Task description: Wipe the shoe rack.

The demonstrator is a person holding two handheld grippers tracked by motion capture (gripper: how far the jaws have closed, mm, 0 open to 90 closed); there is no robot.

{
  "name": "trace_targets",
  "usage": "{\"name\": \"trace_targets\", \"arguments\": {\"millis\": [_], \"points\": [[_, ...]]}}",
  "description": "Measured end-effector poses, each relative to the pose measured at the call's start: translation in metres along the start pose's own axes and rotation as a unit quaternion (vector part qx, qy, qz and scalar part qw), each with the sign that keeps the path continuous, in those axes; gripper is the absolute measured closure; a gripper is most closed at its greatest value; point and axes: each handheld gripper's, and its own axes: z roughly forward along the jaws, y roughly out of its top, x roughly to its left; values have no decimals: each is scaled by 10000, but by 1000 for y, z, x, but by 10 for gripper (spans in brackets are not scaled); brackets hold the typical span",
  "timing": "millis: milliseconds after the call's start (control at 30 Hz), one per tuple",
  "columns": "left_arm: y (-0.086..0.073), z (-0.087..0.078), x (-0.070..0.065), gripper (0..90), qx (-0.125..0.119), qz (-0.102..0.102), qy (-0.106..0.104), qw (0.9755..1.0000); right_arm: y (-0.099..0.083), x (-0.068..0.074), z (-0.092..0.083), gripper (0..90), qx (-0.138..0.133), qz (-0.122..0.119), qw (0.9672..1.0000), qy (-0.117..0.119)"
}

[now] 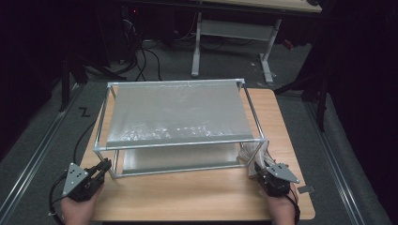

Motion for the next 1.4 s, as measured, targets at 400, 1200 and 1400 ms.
{"name": "trace_targets", "arguments": {"millis": [400,1200,1400], "points": [[0,0,0,803,0,4,5,10000,-3,0,3,693,60,43,10000,59],[0,1,0,802,16,46,10,10000,44,-5,-52,692,-1239,142,9919,-237],[1,1,0,802,21,51,11,10000,49,-3,-59,692,-1341,128,9906,-240]]}}
